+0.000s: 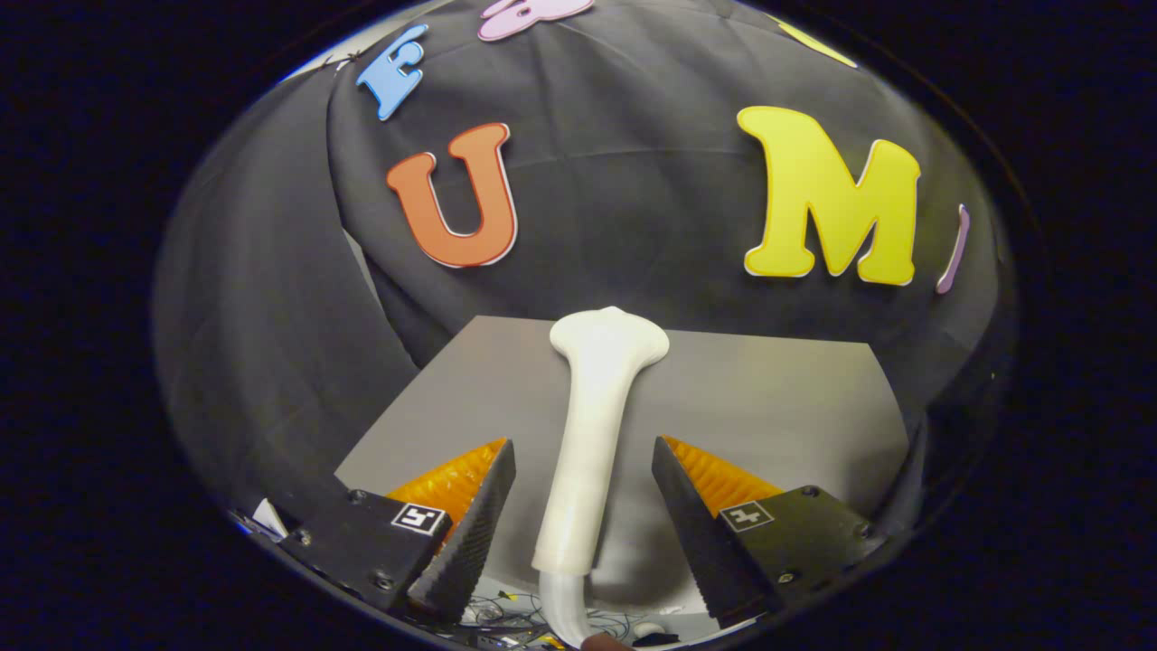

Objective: Iron the clothes twice with a garment steamer, once on the left side and once on the right side.

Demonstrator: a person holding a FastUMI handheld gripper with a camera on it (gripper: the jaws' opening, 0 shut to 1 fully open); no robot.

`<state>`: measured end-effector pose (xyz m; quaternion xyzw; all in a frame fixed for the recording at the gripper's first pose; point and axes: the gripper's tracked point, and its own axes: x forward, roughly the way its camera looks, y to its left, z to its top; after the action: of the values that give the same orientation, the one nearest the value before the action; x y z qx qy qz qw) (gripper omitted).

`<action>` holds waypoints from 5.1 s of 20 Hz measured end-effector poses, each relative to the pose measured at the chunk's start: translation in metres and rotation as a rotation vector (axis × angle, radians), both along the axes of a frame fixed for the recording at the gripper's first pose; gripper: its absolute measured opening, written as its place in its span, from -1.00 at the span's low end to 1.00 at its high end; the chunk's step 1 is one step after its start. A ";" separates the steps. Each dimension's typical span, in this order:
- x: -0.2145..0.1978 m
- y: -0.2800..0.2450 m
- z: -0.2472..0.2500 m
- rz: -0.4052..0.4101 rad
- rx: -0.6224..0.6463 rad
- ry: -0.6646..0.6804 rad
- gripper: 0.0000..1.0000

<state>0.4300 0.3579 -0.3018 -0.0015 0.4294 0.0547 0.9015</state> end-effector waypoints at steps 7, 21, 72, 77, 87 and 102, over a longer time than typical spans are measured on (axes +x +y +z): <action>0.012 -0.011 -0.030 -0.044 -0.079 0.091 0.55; -0.003 0.007 -0.031 -0.008 -0.021 0.055 -0.31; -0.221 -0.333 0.347 -0.155 -0.057 -0.746 -0.35; -0.228 -0.343 0.324 -0.164 -0.068 -0.711 -0.34; -0.260 -0.357 0.263 -0.175 -0.136 -0.611 -0.35; -0.301 -0.369 0.172 -0.193 -0.151 -0.454 -0.34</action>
<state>0.1290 -0.0112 -0.1298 -0.0399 0.2171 -0.0653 0.9731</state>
